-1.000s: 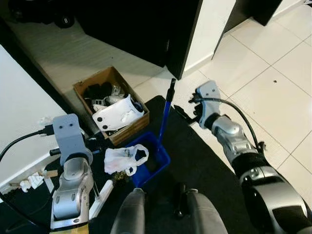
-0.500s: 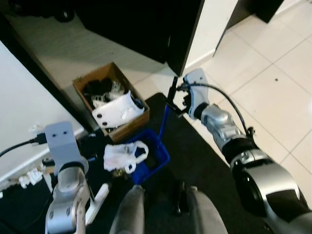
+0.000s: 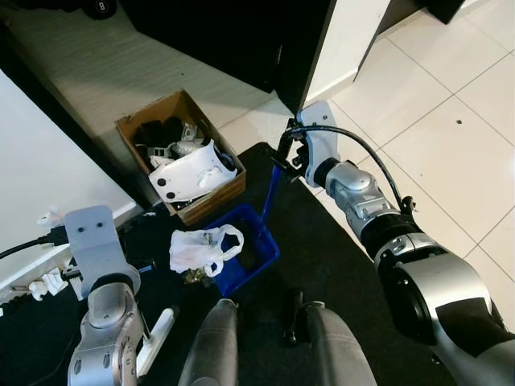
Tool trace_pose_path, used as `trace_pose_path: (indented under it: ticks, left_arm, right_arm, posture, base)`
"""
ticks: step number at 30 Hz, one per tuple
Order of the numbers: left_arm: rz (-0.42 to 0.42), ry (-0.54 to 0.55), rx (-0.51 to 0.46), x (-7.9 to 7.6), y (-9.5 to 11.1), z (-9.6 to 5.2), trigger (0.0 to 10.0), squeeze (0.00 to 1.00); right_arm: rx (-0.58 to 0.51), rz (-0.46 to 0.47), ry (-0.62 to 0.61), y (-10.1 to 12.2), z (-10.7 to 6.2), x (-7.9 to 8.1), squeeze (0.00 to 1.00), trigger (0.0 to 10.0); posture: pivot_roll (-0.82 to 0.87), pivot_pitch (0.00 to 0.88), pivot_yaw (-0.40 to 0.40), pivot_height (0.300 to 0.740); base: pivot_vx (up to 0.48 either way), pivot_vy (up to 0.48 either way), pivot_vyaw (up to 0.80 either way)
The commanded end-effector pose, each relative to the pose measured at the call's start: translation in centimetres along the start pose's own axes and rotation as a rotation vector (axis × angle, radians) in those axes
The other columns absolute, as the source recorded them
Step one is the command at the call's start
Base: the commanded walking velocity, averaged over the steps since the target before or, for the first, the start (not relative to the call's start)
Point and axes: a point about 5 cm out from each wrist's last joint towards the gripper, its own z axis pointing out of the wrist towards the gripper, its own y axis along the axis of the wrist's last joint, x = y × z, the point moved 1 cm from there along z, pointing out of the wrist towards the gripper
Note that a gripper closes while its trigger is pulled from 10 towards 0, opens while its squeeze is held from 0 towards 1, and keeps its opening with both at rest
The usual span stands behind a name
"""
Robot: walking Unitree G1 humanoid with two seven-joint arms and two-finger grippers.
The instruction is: Sweep floor
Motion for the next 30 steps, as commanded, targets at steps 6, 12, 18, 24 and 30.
trace_pose_path:
  ticks: [6, 12, 18, 24, 30]
  left_arm:
    - [0.008, 0.049, 0.022, 0.6, -0.5, -0.2, 10.0, 0.0]
    - [-0.007, 0.042, 0.004, 0.1, 0.0, 0.7, 10.0, 0.0]
    - [-0.015, 0.026, -0.006, -0.6, 0.3, 1.5, 10.0, 0.0]
    - [-0.024, 0.005, -0.008, -1.4, 0.3, 2.2, 10.0, 0.0]
    - [-0.024, -0.017, -0.013, -2.1, 0.5, 2.8, 10.0, 0.0]
  right_arm:
    - [0.017, 0.012, -0.007, -0.4, 0.0, 0.2, 0.0, 0.0]
    - [-0.008, 0.017, 0.002, 0.0, -0.1, -0.3, 0.0, 0.0]
    - [-0.045, 0.031, -0.016, 0.4, -0.6, -1.4, 0.0, 0.0]
    - [-0.103, 0.065, -0.065, 1.1, -1.0, -2.4, 0.0, 10.0]
    - [-0.104, 0.087, -0.111, 1.3, -1.0, -2.7, 0.0, 10.0]
  posture:
    - [0.28, 0.327, -0.091, 0.74]
    - [0.26, 0.296, -0.094, 0.74]
    - [0.23, 0.26, -0.093, 0.74]
    - [0.18, 0.233, -0.083, 0.74]
    - [0.16, 0.216, -0.067, 0.74]
  base:
    - [0.0, 0.0, 0.0]
    - [0.0, 0.0, 0.0]
    - [0.0, 0.0, 0.0]
    - [0.0, 0.0, 0.0]
    - [0.0, 0.0, 0.0]
